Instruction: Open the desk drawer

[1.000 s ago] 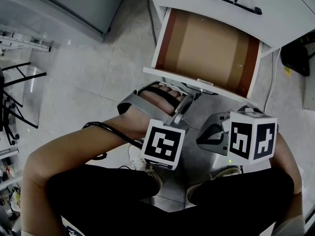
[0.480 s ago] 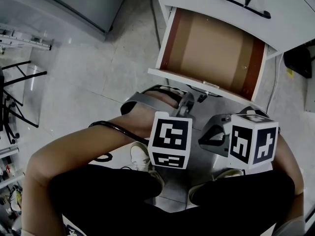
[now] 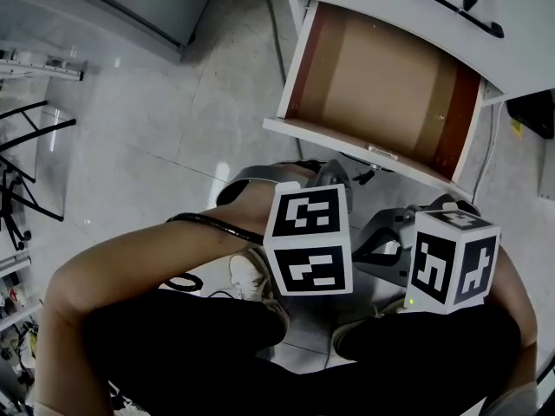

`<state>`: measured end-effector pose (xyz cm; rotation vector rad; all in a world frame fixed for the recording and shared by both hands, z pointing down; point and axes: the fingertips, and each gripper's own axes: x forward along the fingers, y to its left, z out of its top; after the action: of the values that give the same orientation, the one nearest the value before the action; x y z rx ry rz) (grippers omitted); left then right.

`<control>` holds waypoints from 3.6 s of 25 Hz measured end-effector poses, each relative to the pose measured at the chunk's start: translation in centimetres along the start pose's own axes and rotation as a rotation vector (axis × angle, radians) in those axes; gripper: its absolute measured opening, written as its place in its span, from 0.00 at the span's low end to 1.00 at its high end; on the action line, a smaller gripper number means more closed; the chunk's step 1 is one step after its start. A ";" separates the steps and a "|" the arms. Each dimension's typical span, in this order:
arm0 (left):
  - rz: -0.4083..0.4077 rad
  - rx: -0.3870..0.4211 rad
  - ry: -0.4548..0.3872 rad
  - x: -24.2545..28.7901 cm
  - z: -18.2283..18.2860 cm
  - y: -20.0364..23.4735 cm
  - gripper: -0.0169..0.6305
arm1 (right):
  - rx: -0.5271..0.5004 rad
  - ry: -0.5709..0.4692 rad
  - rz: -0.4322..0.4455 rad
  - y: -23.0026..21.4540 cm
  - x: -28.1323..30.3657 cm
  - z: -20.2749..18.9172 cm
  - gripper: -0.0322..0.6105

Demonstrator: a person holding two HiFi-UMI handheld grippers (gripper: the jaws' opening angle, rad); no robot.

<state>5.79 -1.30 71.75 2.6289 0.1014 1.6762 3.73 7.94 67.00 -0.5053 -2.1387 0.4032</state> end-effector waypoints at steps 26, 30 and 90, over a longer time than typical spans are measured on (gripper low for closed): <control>-0.404 -0.369 -0.034 2.8 -0.3 -4.0 0.04 | -0.028 -0.037 0.123 0.1 1.8 1.0 0.07; -0.336 -0.481 -0.026 3.2 -1.2 -2.3 0.04 | -0.025 -0.018 0.131 -0.1 2.3 0.7 0.07; 0.152 -1.234 -0.137 -49.2 17.7 -0.3 0.04 | 0.917 -0.512 -0.843 13.5 -42.4 25.7 0.07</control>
<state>1.15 -4.00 19.77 1.7572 -0.8480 0.9874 8.07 -3.80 17.22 1.0727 -2.1013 0.9863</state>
